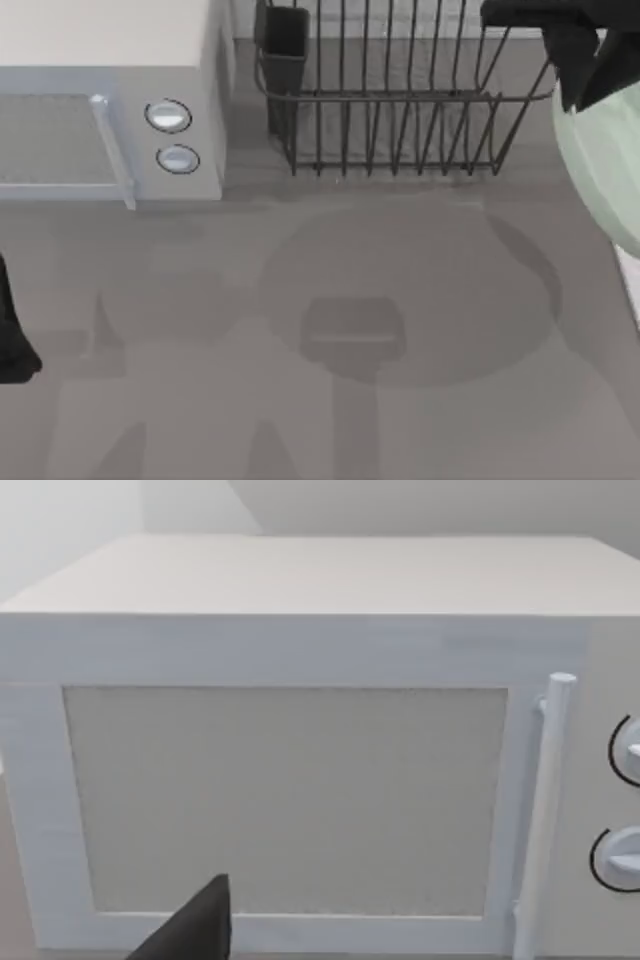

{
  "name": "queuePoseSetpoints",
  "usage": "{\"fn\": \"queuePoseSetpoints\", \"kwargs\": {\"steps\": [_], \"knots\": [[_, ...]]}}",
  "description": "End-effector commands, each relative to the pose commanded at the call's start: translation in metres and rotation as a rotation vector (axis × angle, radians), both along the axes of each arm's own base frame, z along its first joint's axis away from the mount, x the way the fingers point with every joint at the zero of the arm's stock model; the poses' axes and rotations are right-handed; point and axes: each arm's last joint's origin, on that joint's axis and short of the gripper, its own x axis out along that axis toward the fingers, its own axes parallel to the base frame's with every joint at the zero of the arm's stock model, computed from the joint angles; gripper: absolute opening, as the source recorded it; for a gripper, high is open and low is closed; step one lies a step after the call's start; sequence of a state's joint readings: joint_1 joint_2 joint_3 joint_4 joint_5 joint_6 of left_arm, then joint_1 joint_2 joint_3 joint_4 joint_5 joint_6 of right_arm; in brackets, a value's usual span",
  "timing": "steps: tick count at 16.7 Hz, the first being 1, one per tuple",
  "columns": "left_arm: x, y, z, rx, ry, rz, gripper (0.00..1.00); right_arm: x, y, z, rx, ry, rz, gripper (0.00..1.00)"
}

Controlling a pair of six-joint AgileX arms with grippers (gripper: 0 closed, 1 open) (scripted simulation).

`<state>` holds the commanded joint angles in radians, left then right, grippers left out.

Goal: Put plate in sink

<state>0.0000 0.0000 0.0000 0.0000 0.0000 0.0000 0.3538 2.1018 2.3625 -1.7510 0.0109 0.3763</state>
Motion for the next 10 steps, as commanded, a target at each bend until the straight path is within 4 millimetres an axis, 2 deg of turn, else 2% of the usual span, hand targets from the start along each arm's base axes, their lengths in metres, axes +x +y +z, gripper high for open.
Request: {"fn": "queuePoseSetpoints", "kwargs": {"steps": [2, 5, 8, 10], "knots": [[0.0, 0.0, 0.0, 0.0, 0.0, 0.0, 1.0, 0.04, -0.025, -0.025, -0.012, 0.02, 0.001, 0.0], [0.0, 0.0, 0.0, 0.0, 0.0, 0.0, 1.0, 0.097, -0.081, -0.078, -0.023, 0.065, 0.002, 0.0], [0.0, 0.0, 0.0, 0.0, 0.0, 0.0, 1.0, 0.124, -0.141, -0.117, -0.022, 0.076, 0.003, 0.0], [0.0, 0.0, 0.0, 0.0, 0.0, 0.0, 1.0, 0.13, -0.167, -0.13, -0.021, 0.075, 0.004, 0.0]]}}
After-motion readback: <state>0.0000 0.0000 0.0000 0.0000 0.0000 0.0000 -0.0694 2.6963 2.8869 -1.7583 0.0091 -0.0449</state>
